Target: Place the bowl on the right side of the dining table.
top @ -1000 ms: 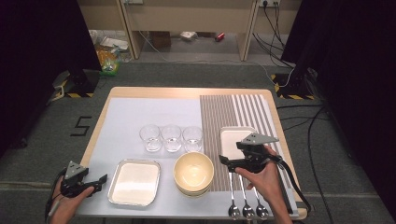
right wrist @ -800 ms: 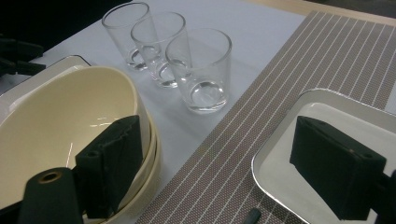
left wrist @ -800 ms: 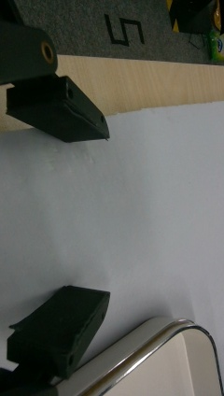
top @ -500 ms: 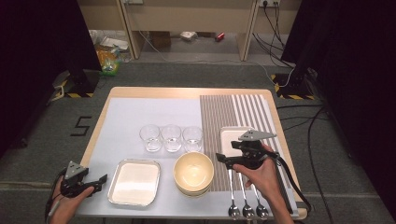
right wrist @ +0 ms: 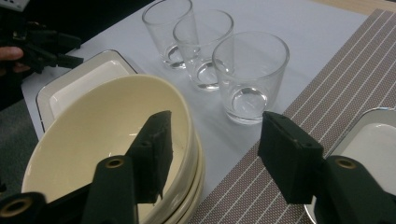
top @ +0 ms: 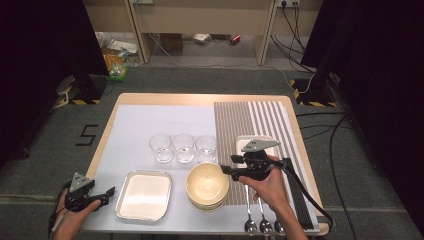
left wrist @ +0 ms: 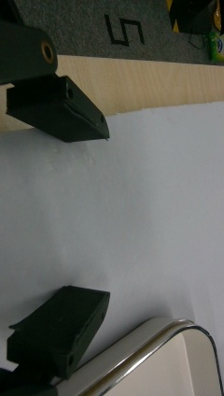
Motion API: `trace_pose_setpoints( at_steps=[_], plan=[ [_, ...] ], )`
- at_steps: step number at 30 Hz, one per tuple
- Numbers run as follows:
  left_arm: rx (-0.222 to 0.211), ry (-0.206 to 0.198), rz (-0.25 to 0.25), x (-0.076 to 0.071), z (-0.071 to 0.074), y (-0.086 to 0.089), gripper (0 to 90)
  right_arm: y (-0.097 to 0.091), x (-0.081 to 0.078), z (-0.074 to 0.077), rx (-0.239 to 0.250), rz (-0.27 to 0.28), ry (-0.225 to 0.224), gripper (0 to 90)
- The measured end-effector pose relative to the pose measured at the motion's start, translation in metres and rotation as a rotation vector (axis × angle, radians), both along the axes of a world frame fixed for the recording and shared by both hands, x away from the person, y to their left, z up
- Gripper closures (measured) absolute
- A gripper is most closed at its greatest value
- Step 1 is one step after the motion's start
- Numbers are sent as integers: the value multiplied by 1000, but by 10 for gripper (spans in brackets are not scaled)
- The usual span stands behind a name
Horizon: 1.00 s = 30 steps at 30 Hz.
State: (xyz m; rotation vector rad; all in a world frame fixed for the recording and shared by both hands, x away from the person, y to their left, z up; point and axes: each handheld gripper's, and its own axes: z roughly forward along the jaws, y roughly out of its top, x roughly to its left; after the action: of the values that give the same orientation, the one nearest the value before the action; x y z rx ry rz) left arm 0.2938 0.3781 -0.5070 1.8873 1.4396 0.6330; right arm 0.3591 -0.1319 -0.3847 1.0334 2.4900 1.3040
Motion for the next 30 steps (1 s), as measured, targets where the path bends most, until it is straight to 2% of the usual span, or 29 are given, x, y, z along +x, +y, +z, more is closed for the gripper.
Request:
trace_pose_setpoints(
  at_steps=[4,10,11,19,23,24,26,30],
  plan=[
    [0,-1,0,0,0,0,175,8,-1,0,-25,25,-14,516],
    [-1,2,0,0,0,0,175,17,1,-1,-53,63,-5,595],
    [1,-1,0,0,0,0,175,20,3,-2,-62,72,-7,634],
    [-2,1,1,0,0,0,175,27,10,-9,-80,99,43,697],
    [-2,1,1,0,0,0,175,28,12,-12,-85,108,55,730],
    [-1,1,0,0,0,0,175,30,14,-14,-105,112,59,765],
    [-2,2,0,0,0,0,175,31,15,-16,-103,128,68,804],
    [-2,0,1,0,0,0,175,35,13,-15,-134,133,33,830]
  ],
)
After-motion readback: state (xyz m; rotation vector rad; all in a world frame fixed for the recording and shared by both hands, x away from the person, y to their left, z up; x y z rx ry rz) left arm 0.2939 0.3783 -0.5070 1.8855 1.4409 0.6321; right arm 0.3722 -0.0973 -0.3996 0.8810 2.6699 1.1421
